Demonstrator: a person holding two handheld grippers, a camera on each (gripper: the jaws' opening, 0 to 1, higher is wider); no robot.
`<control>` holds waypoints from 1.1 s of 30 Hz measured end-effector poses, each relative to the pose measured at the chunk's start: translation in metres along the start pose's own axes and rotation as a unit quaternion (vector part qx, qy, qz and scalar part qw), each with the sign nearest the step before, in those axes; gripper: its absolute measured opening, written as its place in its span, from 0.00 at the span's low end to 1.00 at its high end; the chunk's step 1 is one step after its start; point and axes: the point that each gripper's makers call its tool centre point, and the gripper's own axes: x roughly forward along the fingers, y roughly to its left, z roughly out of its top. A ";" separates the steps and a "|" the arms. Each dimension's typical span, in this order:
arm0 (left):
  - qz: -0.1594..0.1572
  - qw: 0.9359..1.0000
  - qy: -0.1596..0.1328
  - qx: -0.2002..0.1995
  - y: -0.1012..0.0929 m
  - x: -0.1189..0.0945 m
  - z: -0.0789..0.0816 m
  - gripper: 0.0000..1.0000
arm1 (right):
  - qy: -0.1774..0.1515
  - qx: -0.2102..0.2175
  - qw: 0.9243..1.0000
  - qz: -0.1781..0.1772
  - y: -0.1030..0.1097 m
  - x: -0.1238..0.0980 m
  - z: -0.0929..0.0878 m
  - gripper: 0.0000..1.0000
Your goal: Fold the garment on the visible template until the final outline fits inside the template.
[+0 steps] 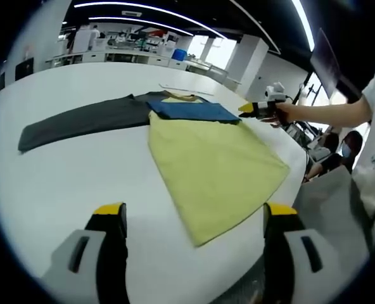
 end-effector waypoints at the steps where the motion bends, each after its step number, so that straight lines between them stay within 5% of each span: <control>1: 0.000 1.000 0.000 0.000 0.000 0.000 0.000 0.86 | 0.001 0.002 1.000 0.000 0.001 0.000 -0.001 0.35; 15: 0.005 1.000 0.004 -0.004 0.002 -0.005 -0.005 0.86 | 0.010 0.044 0.999 -0.029 -0.006 0.007 -0.015 0.00; 33: 0.005 1.000 0.002 -0.006 0.001 -0.003 -0.005 0.86 | -0.011 0.012 0.998 -0.057 -0.020 0.006 -0.002 0.00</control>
